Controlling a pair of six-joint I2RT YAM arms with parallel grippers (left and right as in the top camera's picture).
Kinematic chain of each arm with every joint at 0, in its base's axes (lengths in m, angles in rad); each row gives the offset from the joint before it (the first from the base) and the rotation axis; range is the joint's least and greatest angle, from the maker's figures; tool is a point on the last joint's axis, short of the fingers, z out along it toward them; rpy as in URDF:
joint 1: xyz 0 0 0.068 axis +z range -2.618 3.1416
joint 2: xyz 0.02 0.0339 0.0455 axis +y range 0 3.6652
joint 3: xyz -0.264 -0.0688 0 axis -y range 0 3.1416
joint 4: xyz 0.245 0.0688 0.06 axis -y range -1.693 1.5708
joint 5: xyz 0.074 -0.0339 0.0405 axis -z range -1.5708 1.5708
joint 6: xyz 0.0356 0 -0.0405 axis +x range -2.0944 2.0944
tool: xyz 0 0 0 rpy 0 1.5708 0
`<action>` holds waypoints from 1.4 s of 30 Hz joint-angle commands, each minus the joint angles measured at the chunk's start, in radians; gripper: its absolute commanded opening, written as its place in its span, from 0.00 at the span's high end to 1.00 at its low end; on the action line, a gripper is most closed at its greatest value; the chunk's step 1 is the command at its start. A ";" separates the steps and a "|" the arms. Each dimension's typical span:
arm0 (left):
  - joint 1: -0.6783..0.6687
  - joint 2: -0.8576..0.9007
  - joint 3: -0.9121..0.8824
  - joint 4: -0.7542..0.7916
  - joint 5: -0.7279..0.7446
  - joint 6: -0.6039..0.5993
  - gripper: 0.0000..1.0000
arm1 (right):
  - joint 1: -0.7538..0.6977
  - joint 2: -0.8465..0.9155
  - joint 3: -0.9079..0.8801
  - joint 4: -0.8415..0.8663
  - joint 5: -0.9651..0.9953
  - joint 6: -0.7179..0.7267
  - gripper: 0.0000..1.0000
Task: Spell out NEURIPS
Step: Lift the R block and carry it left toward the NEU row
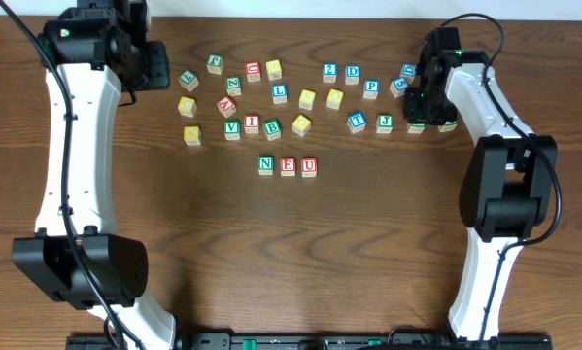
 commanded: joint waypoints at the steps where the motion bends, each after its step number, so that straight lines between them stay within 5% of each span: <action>1: -0.003 0.000 0.015 -0.002 -0.008 -0.004 0.58 | -0.005 0.006 -0.008 -0.006 -0.021 -0.011 0.71; 19: -0.003 0.000 0.015 -0.002 -0.008 -0.004 0.57 | -0.005 -0.003 -0.004 -0.056 -0.104 -0.011 0.82; 42: -0.003 0.000 0.015 -0.002 -0.008 -0.004 0.58 | 0.116 -0.222 -0.004 -0.254 -0.206 -0.015 0.80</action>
